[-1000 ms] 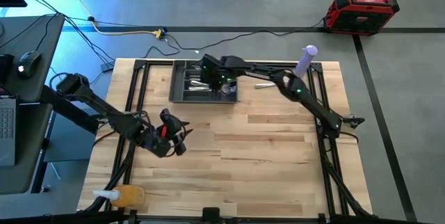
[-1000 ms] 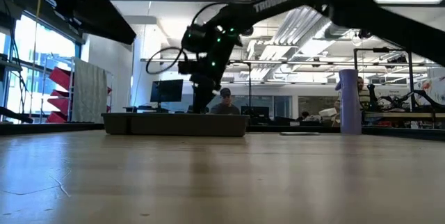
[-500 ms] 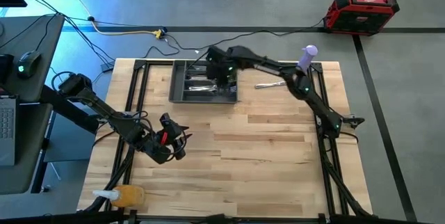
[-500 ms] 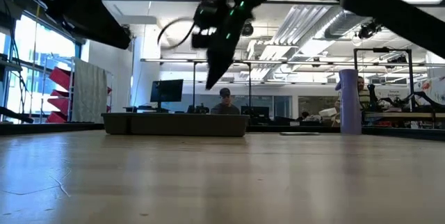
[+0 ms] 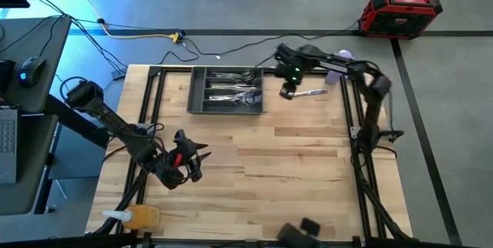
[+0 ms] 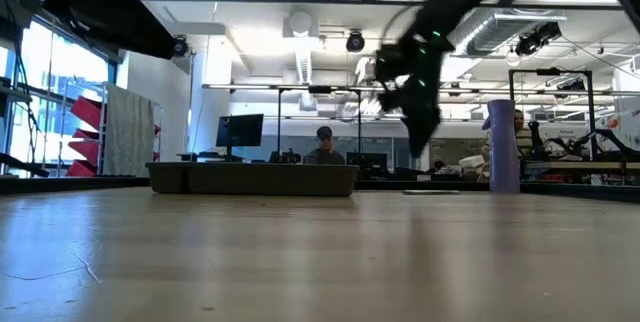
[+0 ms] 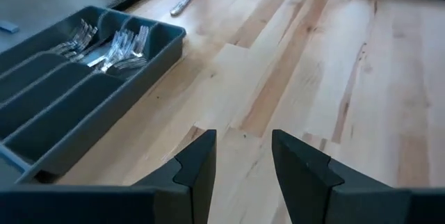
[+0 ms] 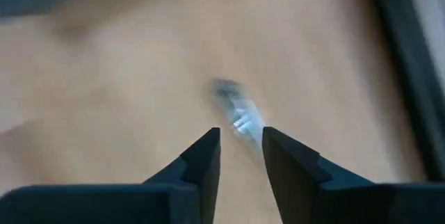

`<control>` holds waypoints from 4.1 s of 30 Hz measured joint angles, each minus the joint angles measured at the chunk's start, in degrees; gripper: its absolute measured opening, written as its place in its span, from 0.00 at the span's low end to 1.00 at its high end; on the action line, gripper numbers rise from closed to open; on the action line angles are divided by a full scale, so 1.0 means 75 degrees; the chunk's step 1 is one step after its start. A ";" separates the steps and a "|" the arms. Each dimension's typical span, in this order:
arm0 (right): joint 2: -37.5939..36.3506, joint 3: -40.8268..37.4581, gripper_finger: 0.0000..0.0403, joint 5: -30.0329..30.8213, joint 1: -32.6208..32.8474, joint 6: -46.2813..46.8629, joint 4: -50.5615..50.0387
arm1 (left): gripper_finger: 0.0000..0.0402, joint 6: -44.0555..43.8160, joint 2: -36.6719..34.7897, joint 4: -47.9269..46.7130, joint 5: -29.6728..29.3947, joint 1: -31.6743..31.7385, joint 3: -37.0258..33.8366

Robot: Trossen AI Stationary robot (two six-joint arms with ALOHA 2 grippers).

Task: Sort silverware
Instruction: Put the silver knife into the organizing bin

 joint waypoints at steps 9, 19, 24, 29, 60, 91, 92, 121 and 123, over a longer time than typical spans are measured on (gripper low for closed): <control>-0.0978 -0.2946 0.07 0.0708 -0.1153 0.1652 0.2812 | 0.30 0.0002 0.0298 0.0019 -0.0261 0.0032 0.0000; -0.1025 -0.4351 0.01 0.1204 0.0058 0.3376 0.3669 | 0.30 0.0055 0.0303 0.0066 -0.0263 0.0187 0.0000; -0.0978 -0.4347 0.00 0.1859 0.2212 0.4765 0.3610 | 0.30 0.0063 0.0303 0.0063 -0.0311 0.0189 0.0000; -0.0912 -0.3847 0.00 0.1486 0.3930 0.5576 0.3666 | 0.30 0.0066 0.0303 0.0068 -0.0417 0.0259 0.0000; -0.1417 -0.6362 0.30 -0.0061 0.5797 0.5676 0.9325 | 0.30 0.1978 0.4010 0.5166 0.4523 0.3012 0.0365; -0.1135 -0.4698 0.34 -0.0344 0.4946 -0.0555 0.8347 | 0.30 0.3287 0.3405 0.4568 0.5972 0.3895 0.0461; -0.1136 -0.4639 0.36 -0.0971 0.4733 -0.1047 0.8377 | 0.30 0.3239 0.3288 0.4585 0.5768 0.3767 0.0458; 0.1020 -0.4811 0.28 -0.2554 0.4473 0.0252 1.0190 | 0.30 0.3009 0.3048 0.3936 0.3885 0.2630 0.0458; 0.1018 -0.4925 0.28 -0.1811 0.4778 0.0438 1.0504 | 0.30 0.3004 0.3048 0.3892 0.3896 0.2596 0.0458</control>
